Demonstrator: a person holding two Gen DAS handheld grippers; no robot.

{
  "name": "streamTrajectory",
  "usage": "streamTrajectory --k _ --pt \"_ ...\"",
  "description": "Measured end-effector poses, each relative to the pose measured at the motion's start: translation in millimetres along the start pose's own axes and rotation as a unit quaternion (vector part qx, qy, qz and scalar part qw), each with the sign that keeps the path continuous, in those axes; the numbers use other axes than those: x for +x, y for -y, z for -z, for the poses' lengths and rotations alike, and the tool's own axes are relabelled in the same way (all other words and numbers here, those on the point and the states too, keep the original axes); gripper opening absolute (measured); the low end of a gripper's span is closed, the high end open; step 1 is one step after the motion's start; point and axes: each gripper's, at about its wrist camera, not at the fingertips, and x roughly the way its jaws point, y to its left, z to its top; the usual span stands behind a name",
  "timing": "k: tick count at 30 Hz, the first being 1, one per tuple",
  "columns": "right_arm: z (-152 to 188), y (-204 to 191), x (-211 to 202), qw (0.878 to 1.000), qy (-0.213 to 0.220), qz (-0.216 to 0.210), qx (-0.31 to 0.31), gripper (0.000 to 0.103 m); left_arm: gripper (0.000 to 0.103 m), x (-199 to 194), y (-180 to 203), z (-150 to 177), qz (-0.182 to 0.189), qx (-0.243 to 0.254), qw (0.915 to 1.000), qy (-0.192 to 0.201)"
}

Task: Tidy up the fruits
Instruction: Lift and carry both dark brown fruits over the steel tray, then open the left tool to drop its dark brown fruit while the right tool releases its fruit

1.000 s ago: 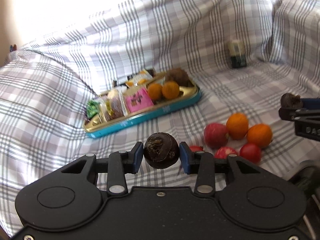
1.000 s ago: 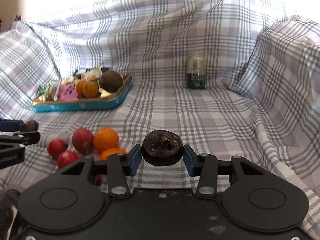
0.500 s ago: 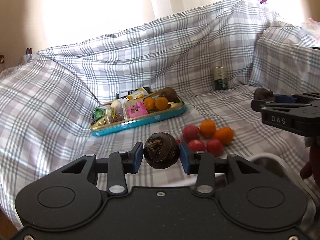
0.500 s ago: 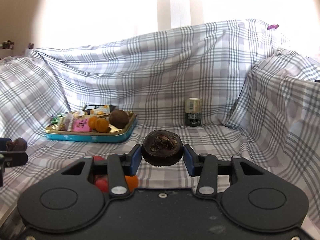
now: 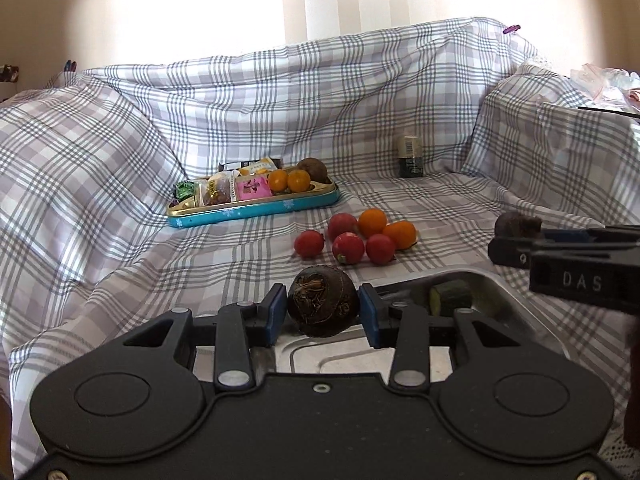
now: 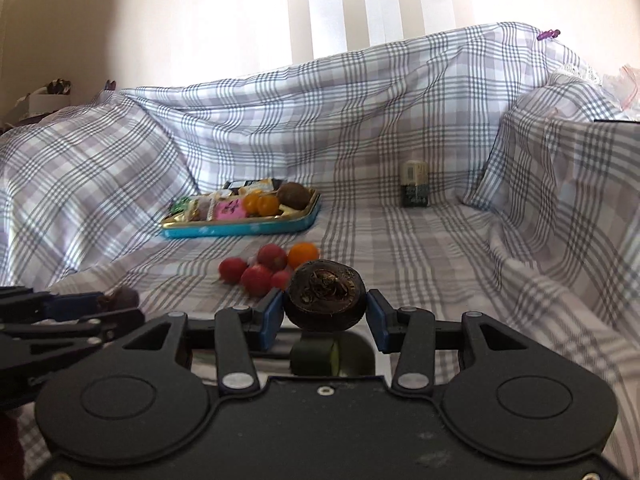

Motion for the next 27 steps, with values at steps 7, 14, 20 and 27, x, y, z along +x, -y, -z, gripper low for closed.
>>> streamTrajectory --k 7,14,20,27 --pt "22 -7 -29 1.000 -0.024 -0.019 0.006 0.046 0.049 -12 3 12 0.017 -0.015 0.9997 -0.002" --pt "28 -4 -18 0.998 -0.055 -0.024 0.024 0.046 0.049 -12 18 19 0.046 0.017 0.9988 -0.002" --pt "30 -2 -15 0.997 -0.062 -0.018 0.035 0.046 0.049 -6 21 22 0.051 0.022 0.9983 -0.018" --pt "31 -7 -11 0.997 -0.070 -0.022 0.025 0.046 0.049 0 15 22 0.058 0.002 0.9976 -0.038"
